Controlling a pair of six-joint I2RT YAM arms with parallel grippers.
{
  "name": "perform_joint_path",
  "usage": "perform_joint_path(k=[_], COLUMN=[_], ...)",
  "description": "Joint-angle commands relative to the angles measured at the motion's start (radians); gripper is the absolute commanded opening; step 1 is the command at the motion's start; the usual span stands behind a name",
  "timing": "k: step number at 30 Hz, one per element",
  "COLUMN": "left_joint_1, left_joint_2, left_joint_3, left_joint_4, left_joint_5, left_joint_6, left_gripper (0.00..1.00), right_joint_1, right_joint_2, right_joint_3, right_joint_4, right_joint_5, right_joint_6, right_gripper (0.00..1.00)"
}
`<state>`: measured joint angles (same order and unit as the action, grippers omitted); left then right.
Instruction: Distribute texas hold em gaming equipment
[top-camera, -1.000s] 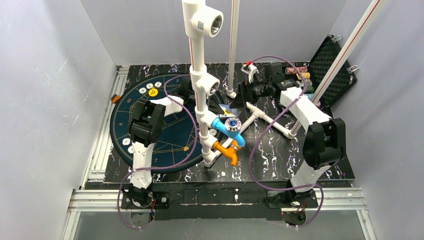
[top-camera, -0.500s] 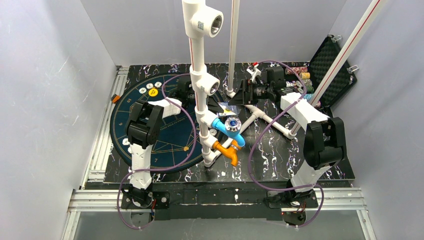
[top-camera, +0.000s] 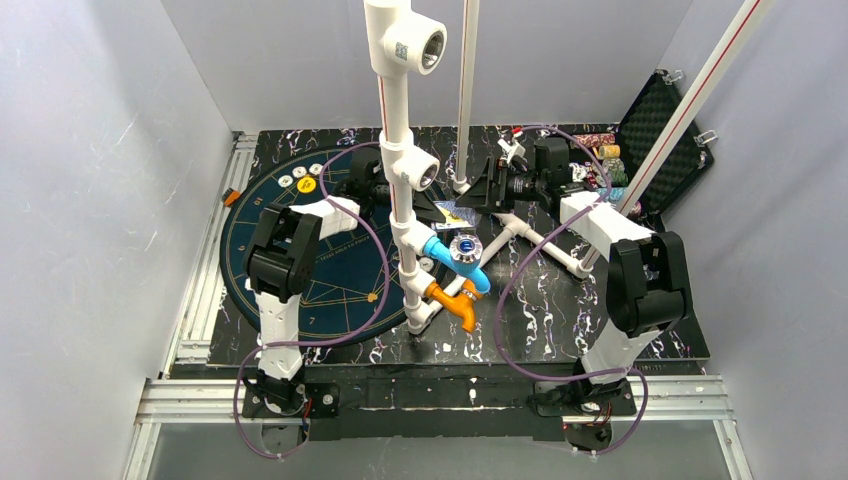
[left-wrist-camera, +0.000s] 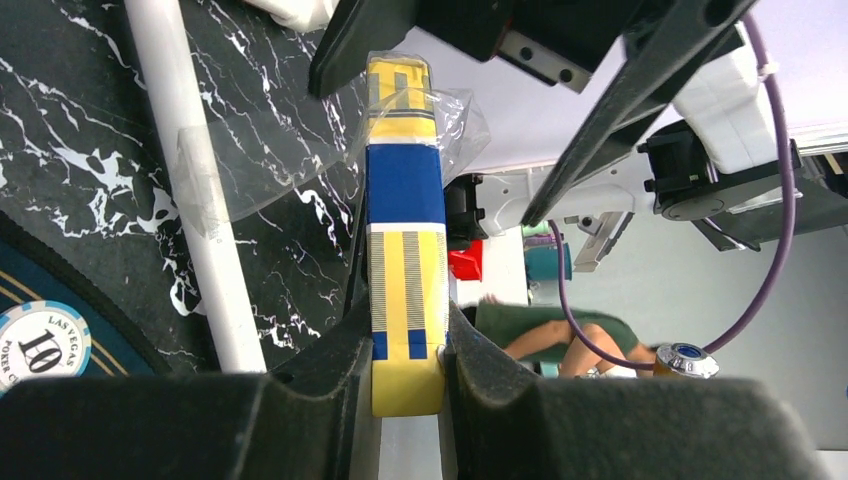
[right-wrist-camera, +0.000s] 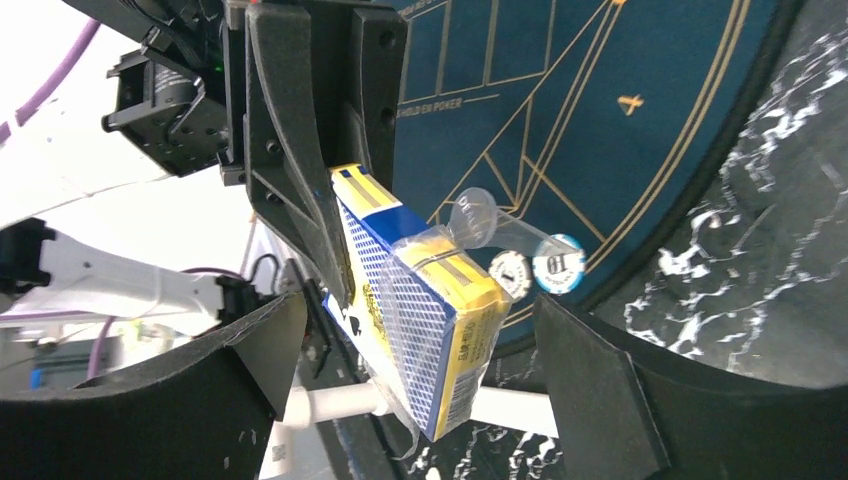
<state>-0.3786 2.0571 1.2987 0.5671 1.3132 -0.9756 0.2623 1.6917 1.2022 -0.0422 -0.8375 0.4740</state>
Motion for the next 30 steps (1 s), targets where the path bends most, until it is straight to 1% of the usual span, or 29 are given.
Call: perform_joint_path(k=[1, 3, 6, 8, 9, 11, 16, 20, 21, 22, 24, 25, 27, 29, 30], left_joint_1=[0.003, 0.003, 0.003, 0.003, 0.004, 0.003, 0.004, 0.004, 0.004, 0.005, 0.009, 0.012, 0.019, 0.032, 0.038], left_joint_2=[-0.073, -0.047, 0.015, 0.058, 0.074, 0.081, 0.067, 0.062, 0.063, 0.064, 0.059, 0.049, 0.02, -0.025, -0.052], left_joint_3=[-0.021, -0.031, -0.029, -0.016, -0.015, -0.021, -0.04, -0.046, -0.048, -0.049, -0.063, -0.074, -0.09, -0.1, -0.105], left_joint_4=[0.196, 0.323, 0.618, 0.744, 0.772, 0.787, 0.787, 0.785, 0.781, 0.77, 0.716, 0.668, 0.508, 0.283, 0.189], left_joint_5=[0.035, 0.027, 0.012, 0.002, -0.002, -0.003, 0.0, -0.005, -0.007, -0.008, -0.019, -0.025, -0.038, -0.069, -0.09], left_joint_6=[-0.144, -0.257, -0.51, -0.634, -0.664, -0.673, -0.665, -0.66, -0.659, -0.653, -0.617, -0.579, -0.454, -0.292, -0.216], left_gripper=[0.0, 0.0, 0.0, 0.0, 0.0, 0.0, 0.0, 0.0, 0.0, 0.02, 0.18, 0.25, 0.35, 0.46, 0.53], right_joint_1=[0.009, 0.018, 0.036, 0.038, 0.038, 0.037, 0.037, 0.037, 0.037, 0.037, 0.037, 0.037, 0.037, 0.037, 0.037], right_joint_2=[0.016, 0.018, 0.025, 0.028, 0.031, 0.034, 0.03, 0.033, 0.033, 0.032, 0.027, 0.022, 0.006, -0.003, -0.009], right_joint_3=[-0.07, -0.092, -0.115, -0.128, -0.13, -0.13, -0.143, -0.151, -0.152, -0.15, -0.15, -0.151, -0.154, -0.152, -0.153], right_joint_4=[0.307, 0.379, 0.448, 0.506, 0.533, 0.561, 0.59, 0.608, 0.61, 0.61, 0.61, 0.609, 0.59, 0.567, 0.553], right_joint_5=[-0.098, -0.108, -0.121, -0.121, -0.123, -0.124, -0.117, -0.121, -0.122, -0.128, -0.13, -0.127, -0.113, -0.105, -0.101], right_joint_6=[0.24, 0.3, 0.359, 0.403, 0.426, 0.449, 0.47, 0.493, 0.495, 0.497, 0.502, 0.502, 0.495, 0.483, 0.476], right_gripper=[0.91, 0.88, 0.83, 0.76, 0.71, 0.64, 0.49, 0.36, 0.29, 0.18, 0.04, 0.01, 0.01, 0.01, 0.01])
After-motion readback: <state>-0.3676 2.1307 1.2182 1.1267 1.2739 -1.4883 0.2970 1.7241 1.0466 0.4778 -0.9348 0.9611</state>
